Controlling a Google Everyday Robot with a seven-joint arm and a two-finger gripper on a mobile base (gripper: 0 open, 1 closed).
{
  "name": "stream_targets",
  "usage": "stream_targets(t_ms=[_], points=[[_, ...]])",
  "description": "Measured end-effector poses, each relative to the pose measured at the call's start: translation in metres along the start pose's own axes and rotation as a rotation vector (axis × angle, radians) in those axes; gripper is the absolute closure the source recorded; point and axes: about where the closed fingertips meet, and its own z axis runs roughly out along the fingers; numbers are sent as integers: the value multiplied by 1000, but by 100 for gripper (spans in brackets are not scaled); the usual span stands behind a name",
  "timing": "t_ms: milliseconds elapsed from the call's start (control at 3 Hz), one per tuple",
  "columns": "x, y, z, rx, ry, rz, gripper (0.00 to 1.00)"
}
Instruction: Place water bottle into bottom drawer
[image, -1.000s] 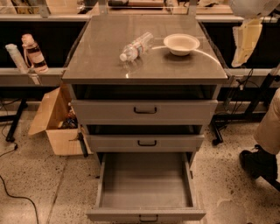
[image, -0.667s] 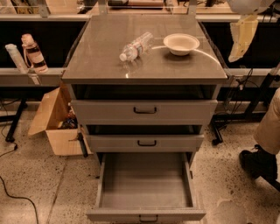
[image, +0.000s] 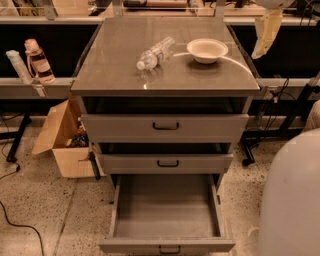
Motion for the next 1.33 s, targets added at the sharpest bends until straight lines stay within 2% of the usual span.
stream_targets(t_ms=[333,667,1333], points=[[0,0,0,0,0,0,0],[7,-10,15,26,-17,-12,0],[16,-32,69,61,-85,-62,0]])
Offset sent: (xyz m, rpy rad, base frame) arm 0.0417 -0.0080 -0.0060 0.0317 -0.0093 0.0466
